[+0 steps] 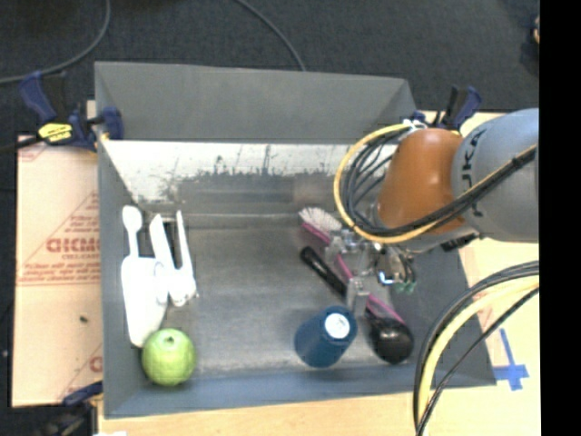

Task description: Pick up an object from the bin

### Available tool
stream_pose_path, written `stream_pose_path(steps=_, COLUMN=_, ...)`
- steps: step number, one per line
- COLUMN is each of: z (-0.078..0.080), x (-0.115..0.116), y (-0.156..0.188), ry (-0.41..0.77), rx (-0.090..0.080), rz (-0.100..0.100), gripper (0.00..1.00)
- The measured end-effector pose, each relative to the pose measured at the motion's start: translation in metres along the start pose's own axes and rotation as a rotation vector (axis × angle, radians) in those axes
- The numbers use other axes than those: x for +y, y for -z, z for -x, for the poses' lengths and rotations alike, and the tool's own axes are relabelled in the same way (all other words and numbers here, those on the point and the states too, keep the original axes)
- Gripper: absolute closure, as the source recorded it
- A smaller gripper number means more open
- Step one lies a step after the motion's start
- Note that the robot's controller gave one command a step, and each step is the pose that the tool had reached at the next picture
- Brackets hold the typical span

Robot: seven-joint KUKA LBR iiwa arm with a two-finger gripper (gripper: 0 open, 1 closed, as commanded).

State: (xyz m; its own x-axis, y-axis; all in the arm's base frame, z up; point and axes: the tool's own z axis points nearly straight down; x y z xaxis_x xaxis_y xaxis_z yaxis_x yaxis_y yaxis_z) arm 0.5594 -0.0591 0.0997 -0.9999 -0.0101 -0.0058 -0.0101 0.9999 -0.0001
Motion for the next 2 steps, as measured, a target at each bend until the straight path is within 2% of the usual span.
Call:
stream_pose_path(steps=1, z=-0.016, x=0.001, y=-0.014, ry=-0.221, rx=-0.005, rz=-0.002, gripper=0.00)
stream_pose_path(steps=2, z=0.001, x=0.016, y=-0.028, ry=-0.203, rx=-0.005, rz=-0.001, gripper=1.00)
